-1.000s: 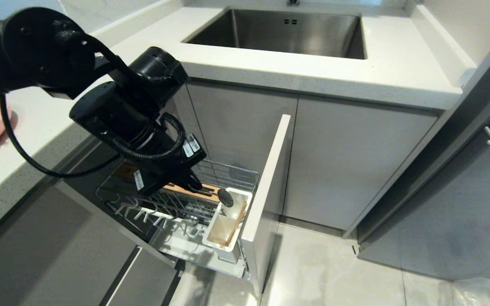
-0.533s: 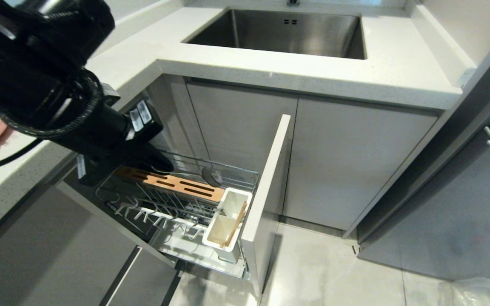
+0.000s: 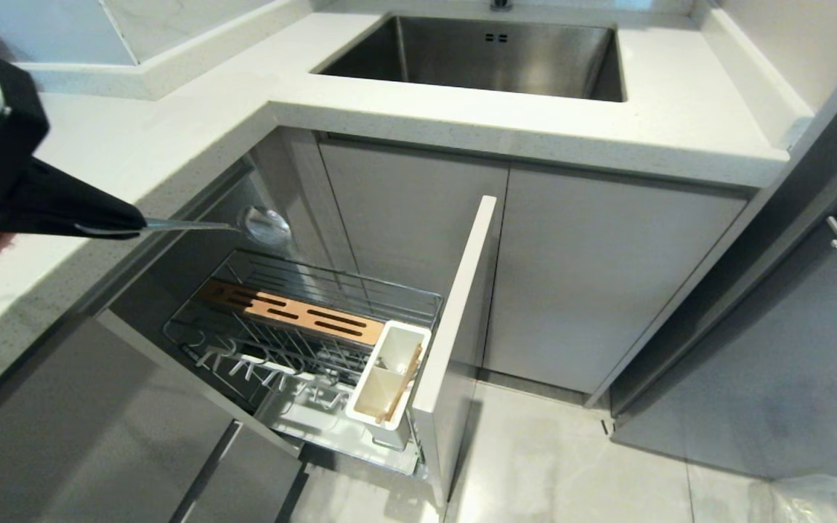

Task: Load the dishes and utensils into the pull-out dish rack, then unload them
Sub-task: Take the spoon out of the cupboard

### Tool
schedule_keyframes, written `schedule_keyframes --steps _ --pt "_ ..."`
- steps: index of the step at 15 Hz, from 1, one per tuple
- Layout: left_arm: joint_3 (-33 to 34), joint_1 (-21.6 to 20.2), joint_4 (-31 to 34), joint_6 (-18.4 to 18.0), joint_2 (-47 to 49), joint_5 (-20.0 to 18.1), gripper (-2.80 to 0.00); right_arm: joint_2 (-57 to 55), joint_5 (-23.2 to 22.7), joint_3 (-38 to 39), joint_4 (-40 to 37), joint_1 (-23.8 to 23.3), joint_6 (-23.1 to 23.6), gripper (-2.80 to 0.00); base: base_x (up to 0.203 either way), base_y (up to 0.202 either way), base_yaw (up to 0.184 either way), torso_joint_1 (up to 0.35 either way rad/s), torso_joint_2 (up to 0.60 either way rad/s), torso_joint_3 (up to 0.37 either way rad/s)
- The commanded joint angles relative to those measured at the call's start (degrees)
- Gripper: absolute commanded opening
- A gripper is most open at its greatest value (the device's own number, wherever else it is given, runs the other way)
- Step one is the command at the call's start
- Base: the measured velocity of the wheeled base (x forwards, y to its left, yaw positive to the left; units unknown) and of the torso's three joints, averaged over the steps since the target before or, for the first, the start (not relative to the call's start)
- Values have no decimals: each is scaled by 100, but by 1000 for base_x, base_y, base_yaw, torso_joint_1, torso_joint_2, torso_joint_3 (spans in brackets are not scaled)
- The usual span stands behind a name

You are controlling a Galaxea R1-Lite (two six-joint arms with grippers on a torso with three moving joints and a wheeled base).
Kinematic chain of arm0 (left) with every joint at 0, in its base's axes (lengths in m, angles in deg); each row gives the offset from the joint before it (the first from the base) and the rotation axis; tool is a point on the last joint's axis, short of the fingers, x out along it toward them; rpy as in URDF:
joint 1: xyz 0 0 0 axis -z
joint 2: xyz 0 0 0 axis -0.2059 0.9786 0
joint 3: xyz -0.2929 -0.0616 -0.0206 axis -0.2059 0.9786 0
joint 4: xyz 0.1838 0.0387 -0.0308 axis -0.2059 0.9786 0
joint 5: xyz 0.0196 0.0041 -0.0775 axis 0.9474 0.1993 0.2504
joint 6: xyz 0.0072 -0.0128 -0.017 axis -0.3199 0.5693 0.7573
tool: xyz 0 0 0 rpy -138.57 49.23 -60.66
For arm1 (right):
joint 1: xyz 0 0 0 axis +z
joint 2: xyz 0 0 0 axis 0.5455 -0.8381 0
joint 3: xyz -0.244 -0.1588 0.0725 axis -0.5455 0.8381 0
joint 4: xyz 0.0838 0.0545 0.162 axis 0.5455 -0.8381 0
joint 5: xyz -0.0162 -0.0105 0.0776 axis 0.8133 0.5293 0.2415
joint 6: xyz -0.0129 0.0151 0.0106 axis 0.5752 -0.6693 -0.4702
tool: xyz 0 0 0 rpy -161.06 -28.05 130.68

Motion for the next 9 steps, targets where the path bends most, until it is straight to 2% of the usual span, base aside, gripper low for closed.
schedule_keyframes --steps 1,5,7,9 --pt "-3 -17 10 29 -370 257 -280 -5 0 9 1 1 -1 -280 0 0 0 0 0 0" --pt "-22 -370 -152 -6 -673 734 -280 -5 0 9 1 1 -1 -280 0 0 0 0 0 0" --pt "-21 -721 -238 -62 -787 836 -280 -5 0 9 1 1 -1 -280 0 0 0 0 0 0" --pt "-24 -1259 -476 -147 -856 912 -280 -5 0 9 1 1 -1 -280 0 0 0 0 0 0"
